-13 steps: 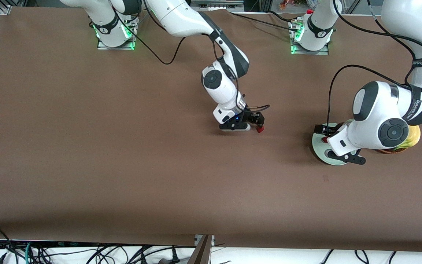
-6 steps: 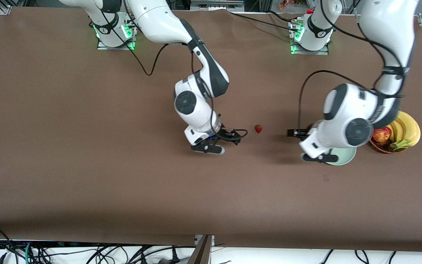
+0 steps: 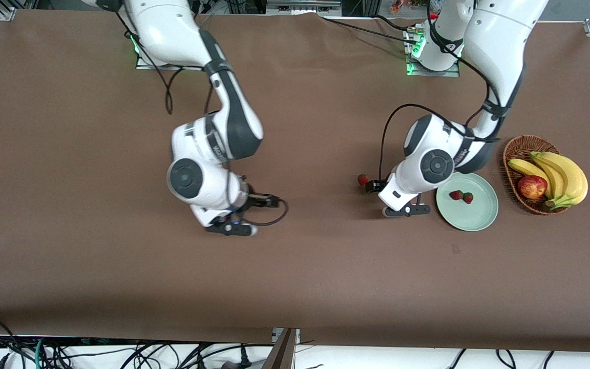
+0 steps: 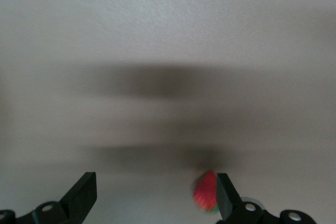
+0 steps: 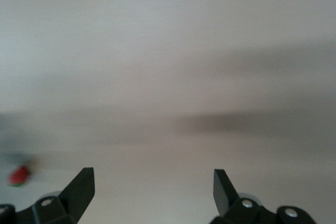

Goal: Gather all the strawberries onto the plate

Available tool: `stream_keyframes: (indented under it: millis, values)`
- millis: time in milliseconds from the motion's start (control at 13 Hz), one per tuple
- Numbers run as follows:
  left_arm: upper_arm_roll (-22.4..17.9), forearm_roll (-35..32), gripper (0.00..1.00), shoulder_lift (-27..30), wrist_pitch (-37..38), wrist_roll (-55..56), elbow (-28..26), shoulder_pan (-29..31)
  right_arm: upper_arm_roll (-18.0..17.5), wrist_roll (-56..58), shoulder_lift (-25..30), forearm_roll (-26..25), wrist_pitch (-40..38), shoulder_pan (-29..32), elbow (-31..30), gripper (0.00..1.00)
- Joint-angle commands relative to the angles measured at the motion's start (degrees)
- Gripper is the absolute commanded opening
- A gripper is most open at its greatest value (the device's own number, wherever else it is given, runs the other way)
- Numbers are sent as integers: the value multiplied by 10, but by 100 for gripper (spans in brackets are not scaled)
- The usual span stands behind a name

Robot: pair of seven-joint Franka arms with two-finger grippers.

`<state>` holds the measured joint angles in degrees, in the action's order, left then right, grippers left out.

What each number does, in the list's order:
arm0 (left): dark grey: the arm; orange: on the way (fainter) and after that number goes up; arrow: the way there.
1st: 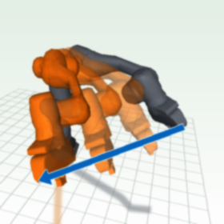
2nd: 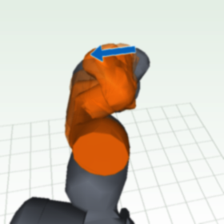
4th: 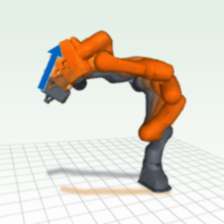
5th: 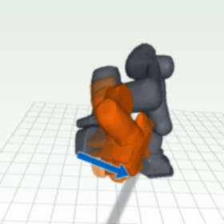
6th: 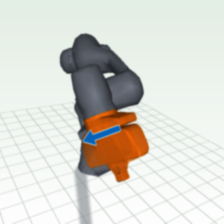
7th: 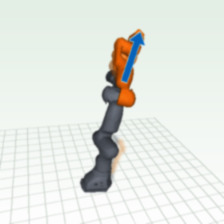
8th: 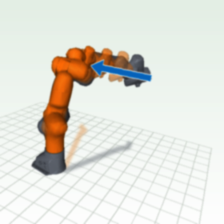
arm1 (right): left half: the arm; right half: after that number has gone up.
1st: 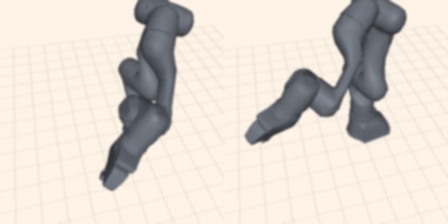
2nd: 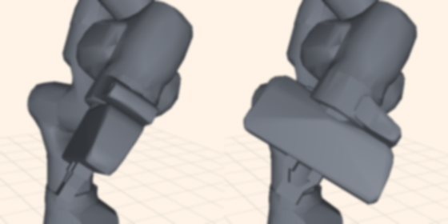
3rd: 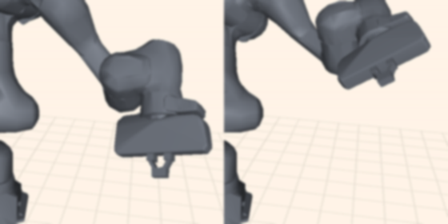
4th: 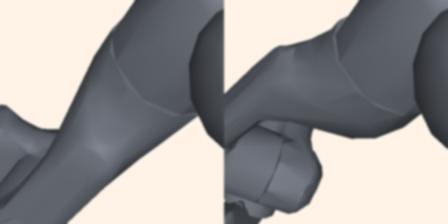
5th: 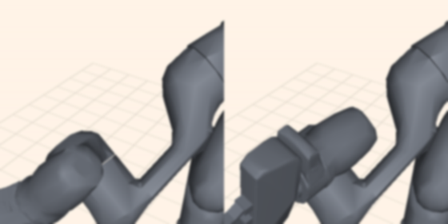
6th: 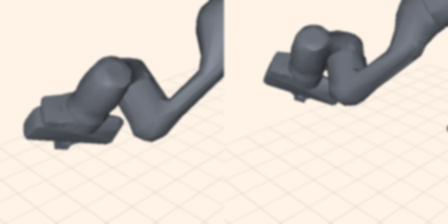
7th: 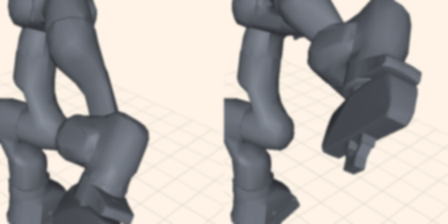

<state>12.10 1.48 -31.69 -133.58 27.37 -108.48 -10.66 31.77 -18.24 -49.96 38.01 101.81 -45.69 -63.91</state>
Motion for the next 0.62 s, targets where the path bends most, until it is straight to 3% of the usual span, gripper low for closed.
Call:
stream_keyframes:
  millis: [0,154,308,462,538]
  values:
    - [-4,11,100,1,-54,51,-38,-32,-67,21,63,-102,-20,54,-63,100]
    - [-2,11,100,-5,-65,112,-38,-56,-127,22,127,-211,-20,106,-128,100]
    - [-2,11,100,-6,-65,122,-39,-64,-214,63,193,-328,-22,188,-178,100]
    - [-2,5,82,-6,-66,117,-43,-65,-233,100,248,-357,-31,238,-219,100]
    - [-2,5,81,-7,-66,115,-43,-64,-233,116,267,-358,-53,255,-222,100]
